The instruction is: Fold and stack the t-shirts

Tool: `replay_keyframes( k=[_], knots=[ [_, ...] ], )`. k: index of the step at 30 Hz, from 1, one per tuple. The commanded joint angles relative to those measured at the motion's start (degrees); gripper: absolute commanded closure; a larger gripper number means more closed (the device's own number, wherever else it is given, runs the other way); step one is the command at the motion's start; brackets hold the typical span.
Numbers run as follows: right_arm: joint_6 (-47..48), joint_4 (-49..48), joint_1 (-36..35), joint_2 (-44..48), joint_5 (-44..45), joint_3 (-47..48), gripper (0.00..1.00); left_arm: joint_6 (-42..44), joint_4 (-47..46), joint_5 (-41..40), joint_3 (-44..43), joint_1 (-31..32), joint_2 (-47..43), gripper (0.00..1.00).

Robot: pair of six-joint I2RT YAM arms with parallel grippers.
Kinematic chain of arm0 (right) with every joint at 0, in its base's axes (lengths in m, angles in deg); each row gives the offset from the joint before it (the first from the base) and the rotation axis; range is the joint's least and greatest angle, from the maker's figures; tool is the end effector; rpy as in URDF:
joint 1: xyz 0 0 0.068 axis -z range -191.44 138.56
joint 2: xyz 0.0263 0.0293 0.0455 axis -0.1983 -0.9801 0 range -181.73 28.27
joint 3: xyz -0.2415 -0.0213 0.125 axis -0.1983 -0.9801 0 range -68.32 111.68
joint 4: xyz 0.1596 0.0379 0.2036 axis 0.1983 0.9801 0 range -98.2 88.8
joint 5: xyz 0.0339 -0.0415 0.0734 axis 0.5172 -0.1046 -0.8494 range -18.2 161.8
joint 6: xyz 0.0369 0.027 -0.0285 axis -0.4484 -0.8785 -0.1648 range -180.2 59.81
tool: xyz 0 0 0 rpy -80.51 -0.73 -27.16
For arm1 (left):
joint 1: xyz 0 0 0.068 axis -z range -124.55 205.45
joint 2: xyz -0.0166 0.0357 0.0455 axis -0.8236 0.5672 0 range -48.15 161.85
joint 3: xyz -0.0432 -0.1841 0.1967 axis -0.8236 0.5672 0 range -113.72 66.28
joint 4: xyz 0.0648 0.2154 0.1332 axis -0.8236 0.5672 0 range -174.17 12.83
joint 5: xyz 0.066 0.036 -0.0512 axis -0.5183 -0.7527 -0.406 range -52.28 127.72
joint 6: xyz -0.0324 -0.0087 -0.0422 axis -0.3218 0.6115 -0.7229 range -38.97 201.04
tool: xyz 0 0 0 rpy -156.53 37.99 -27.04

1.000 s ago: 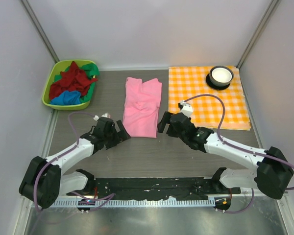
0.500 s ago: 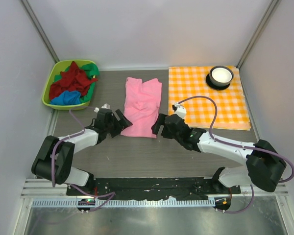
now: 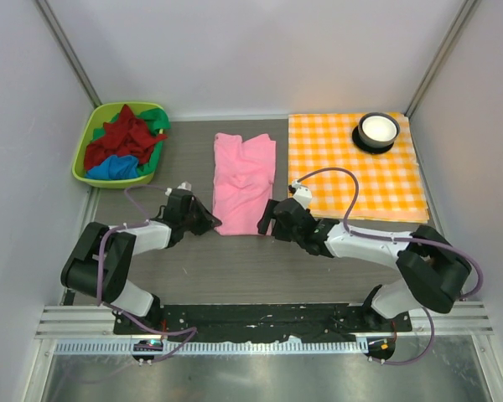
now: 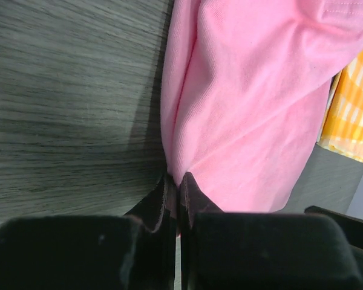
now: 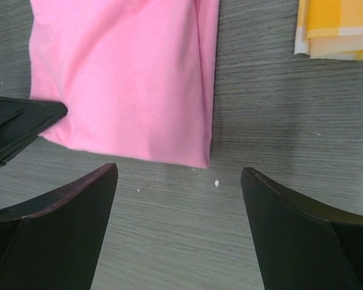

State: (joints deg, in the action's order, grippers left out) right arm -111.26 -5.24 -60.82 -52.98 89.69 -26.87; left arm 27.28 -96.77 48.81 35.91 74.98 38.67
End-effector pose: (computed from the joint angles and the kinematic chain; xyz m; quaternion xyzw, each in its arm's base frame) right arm 0.1942 0.2097 0.1905 0.0756 0.9041 0.2130 0.3627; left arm 0.2515 -0.0966 0.1306 -0.2333 0.8863 -0.3041 0.2599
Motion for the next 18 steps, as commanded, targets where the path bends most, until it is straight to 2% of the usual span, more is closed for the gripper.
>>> replay_keyframes(
  k=[1,9,12,15,18],
  knots=[
    [-1.6,-6.9,-0.3,-4.2,-0.2,0.3,0.11,1.6,8.3,0.1,2.7,0.2,0.3,1.0],
    [-1.6,-10.5,-0.2,-10.8,-0.8,2.7,0.16,1.5,8.5,0.4,3.9,0.3,-1.5,1.0],
    [-2.2,-11.6,-0.2,-12.3,-1.8,2.4,0.27,1.3,8.5,0.2,4.5,0.2,-2.0,1.0],
    [-2.6,-11.8,-0.2,-13.7,-2.9,2.2,0.48,1.0,8.5,0.1,5.1,0.2,-2.6,1.0],
    [-3.0,-11.8,-0.2,-14.5,-3.4,1.6,0.59,0.8,8.0,0.0,5.6,0.3,-3.2,1.0]
  ],
)
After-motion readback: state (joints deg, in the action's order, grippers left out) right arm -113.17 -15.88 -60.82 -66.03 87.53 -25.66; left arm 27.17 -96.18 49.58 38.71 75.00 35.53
